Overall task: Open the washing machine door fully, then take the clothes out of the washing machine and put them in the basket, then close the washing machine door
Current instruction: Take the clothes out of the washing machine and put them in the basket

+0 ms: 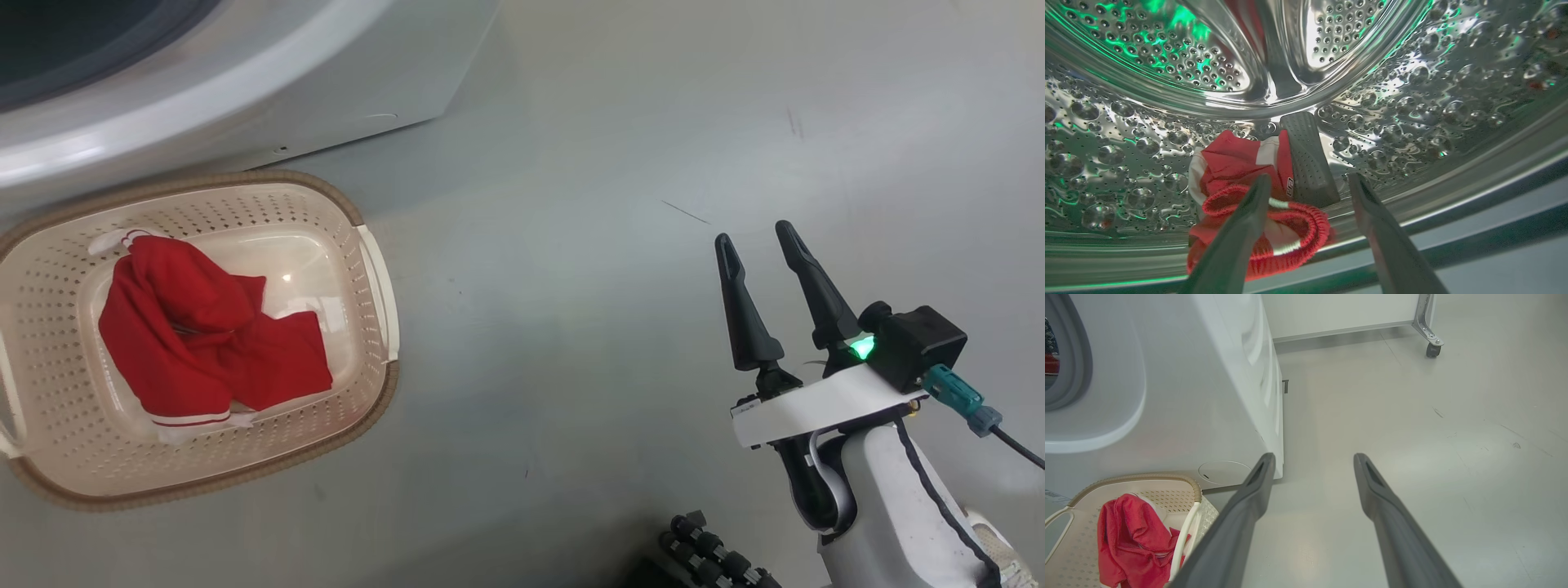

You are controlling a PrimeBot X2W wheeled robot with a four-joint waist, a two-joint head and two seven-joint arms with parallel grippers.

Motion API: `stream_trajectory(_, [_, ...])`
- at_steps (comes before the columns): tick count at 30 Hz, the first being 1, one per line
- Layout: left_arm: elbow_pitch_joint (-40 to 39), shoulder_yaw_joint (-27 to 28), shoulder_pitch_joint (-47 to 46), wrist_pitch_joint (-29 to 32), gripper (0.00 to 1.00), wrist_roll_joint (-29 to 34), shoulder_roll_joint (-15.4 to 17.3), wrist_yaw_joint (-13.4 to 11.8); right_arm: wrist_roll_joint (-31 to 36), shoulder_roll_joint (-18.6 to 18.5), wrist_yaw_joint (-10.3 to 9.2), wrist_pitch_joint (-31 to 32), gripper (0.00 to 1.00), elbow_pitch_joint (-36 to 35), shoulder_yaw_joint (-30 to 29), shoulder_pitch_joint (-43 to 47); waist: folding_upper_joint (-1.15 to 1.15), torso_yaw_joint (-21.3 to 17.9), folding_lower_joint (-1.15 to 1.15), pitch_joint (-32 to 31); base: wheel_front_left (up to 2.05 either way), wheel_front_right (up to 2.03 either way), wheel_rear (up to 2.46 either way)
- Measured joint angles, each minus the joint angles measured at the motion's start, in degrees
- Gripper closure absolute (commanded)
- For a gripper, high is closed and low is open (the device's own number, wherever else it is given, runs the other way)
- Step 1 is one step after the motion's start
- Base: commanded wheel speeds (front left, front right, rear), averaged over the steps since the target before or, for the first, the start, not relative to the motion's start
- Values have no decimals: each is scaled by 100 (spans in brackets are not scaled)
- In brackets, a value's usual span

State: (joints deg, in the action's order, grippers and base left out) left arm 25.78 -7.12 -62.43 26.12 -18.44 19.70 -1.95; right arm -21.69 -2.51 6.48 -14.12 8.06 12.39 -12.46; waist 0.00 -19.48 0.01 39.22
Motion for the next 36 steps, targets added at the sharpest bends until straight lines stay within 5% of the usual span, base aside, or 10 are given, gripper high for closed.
stream_trajectory(17, [500,166,-692,1192,0,310,806,-187,-586,23,24,-16,0,143,334,-509,0,-515,0,572,0,0,0])
stream_trajectory(23, [623,253,-748,1456,2,334,842,-269,-700,23,46,-18,0,143,381,-595,0,-614,0,667,0,0,0])
stream_trajectory(26, [657,303,-805,1577,100,311,842,-287,-705,23,46,-31,0,147,403,-607,0,-631,0,682,0,0,0])
stream_trajectory(36, [601,378,-901,1667,100,175,779,-313,-753,24,46,-31,0,157,421,-740,0,-614,0,714,0,0,0])
